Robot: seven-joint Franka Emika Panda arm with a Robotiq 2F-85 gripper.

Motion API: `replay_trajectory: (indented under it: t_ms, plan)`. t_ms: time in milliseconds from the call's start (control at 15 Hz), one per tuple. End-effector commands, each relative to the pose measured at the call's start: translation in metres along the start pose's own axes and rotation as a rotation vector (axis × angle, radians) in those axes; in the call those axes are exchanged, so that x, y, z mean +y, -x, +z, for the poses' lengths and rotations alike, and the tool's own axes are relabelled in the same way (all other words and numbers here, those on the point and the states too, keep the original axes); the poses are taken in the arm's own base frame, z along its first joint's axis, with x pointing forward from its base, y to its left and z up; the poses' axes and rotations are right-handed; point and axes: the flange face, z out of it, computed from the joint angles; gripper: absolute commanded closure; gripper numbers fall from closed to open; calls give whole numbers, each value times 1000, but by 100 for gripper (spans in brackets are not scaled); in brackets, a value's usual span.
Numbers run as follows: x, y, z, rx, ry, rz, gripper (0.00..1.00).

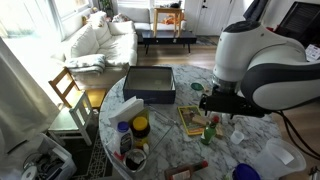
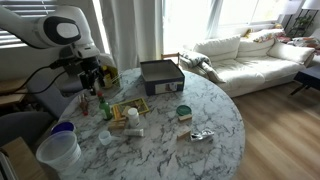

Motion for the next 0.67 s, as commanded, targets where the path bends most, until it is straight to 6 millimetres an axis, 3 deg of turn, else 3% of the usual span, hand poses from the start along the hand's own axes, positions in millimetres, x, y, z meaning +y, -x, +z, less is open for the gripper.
replay_trajectory:
  t_ms: [0, 133, 200, 467, 533, 600]
  plan:
    - [0, -5, 11, -95, 9, -35, 0]
    - [-1, -6, 16, -126, 5, -33, 17]
    - [-1, -6, 18, -134, 4, -30, 34]
    - [-2, -12, 23, -104, 12, 1, 66]
    - [-2, -13, 23, -95, 10, 5, 68]
    - [-4, -14, 22, -93, 6, 7, 32]
